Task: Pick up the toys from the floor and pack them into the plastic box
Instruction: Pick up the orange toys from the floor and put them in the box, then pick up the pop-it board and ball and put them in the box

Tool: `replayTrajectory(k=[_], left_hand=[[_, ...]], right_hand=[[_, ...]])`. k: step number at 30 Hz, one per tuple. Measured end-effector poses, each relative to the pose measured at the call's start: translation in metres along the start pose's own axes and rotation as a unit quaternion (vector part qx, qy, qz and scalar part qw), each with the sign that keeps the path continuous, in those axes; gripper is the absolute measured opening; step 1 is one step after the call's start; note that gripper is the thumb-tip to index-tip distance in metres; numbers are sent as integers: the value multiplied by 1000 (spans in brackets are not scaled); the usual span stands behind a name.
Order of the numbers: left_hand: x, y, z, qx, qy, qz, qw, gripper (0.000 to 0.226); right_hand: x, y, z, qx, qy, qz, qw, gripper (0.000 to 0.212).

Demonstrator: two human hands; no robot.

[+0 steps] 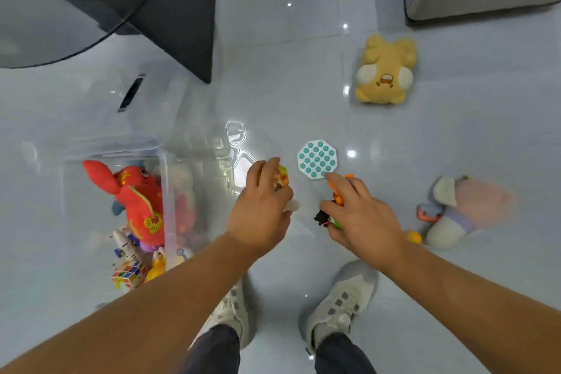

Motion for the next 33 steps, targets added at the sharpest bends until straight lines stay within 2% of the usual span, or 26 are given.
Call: replayTrajectory(k=[5,9,14,17,20,25,29,33], left_hand=[[-91,39,90,23,107,31,993,22],[-191,41,169,17,226,52,973,26],[-281,13,229,-46,280,63,957,34],[-315,-10,245,-111,299,43,947,47],[-324,-15,246,-146,317,51,936,56],[-296,1,223,-99,296,101,945,50],[-247,11,183,-82,217,89,969,46],[-163,16,127,-98,118,84,985,48]], right_hand=[[-128,0,-43,-14,75,-32,997,21],[-234,-31,-85,-33,126,-62,990,23],[-330,-92,-131,-66,134,-114,982,34],[-361,-124,-145,-120,105,-138,978,45],[-369,-141,-143,-148,84,-154,973,44],[-348,-134,-124,-137,56,-203,968,29],[-300,-100,-102,-158,5,-185,970,29],[-220,-68,-65,-159,-69,-171,970,32]])
Point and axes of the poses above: each hand's wrist, its own z-axis away from the middle knuckle, its own y-axis out of the back of the hand, x = y × z, the point moved 1 cm from there along -z, towards the middle knuckle, and after that the axes turned 1 degree about -y, right-handed, at the moved point
